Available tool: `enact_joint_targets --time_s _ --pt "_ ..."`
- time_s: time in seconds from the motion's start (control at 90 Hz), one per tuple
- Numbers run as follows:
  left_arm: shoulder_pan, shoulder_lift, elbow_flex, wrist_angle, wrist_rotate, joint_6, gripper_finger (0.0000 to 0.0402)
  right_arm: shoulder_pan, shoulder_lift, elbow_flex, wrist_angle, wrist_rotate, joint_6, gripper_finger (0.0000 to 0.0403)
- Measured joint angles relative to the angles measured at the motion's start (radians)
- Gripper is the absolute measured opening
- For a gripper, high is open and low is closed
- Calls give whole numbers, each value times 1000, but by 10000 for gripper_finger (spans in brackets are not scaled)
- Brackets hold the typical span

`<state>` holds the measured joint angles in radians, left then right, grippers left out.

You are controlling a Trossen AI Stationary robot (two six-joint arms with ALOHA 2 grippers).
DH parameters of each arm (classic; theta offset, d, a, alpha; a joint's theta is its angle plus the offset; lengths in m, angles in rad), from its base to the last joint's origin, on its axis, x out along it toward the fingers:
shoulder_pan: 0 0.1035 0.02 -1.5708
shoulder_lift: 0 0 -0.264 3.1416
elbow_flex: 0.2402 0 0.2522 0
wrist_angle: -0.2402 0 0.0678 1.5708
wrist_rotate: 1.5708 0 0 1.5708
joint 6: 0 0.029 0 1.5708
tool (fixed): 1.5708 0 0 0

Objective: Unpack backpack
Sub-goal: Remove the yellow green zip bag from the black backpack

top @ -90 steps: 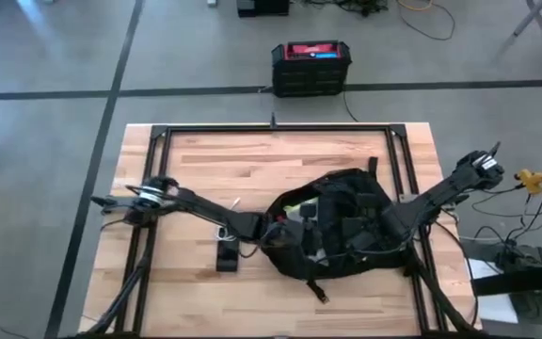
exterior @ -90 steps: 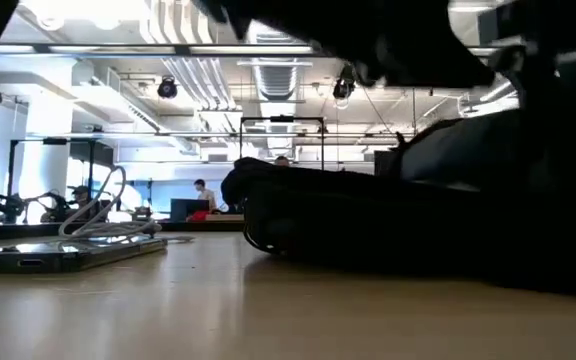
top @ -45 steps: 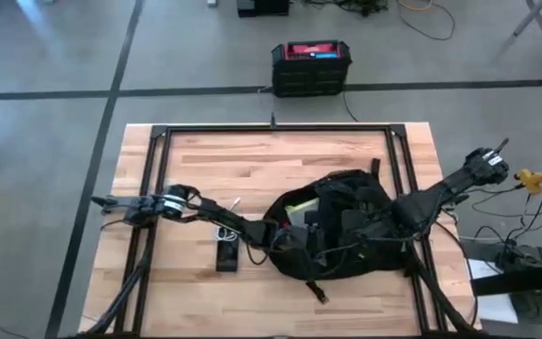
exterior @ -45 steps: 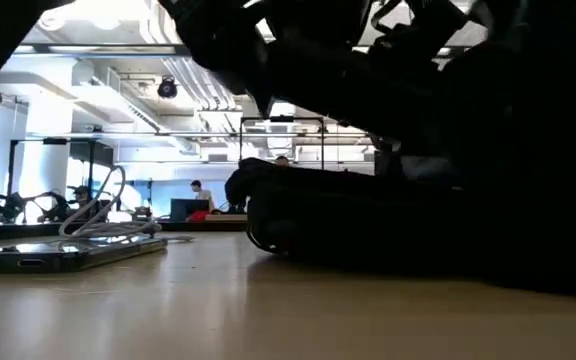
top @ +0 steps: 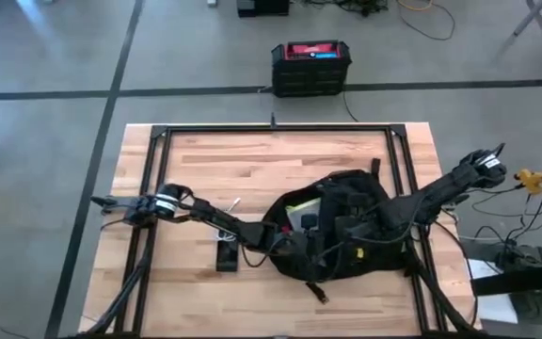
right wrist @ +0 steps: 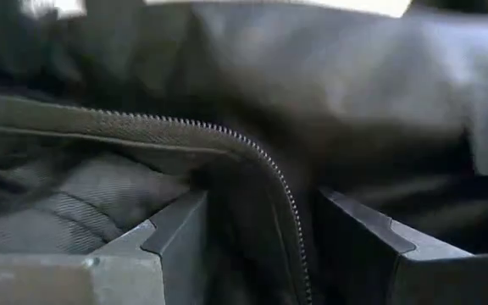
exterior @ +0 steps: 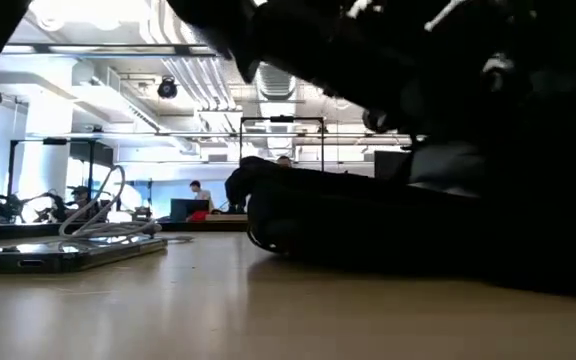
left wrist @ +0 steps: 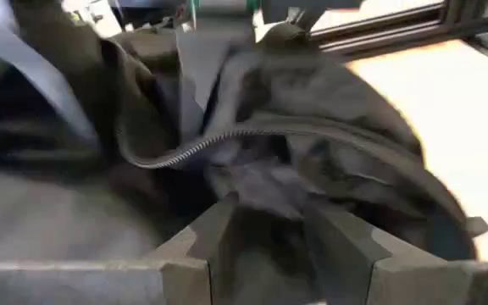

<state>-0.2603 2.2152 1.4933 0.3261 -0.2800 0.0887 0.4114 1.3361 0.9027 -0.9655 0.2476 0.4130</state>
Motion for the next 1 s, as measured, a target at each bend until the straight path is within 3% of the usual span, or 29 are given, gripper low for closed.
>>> enact_joint_targets --time_s 0.2,0.467,0.622,0.833,1.0 --pt "-4 -42 0 -138 -45 3 119 19 -26 -61 -83 -65 168 199" --pt "-9 -161 -34 -391 -48 -33 119 51 -65 -84 -88 -65 204 199" --pt "4 -213 -100 -392 -49 -93 119 53 -66 -97 -58 -61 203 199" --pt "27 -185 -148 -390 -42 -148 142 54 -67 -107 -50 -56 201 199" --pt "44 -162 -147 -375 -43 -62 168 54 -67 -107 -49 -52 199 199"
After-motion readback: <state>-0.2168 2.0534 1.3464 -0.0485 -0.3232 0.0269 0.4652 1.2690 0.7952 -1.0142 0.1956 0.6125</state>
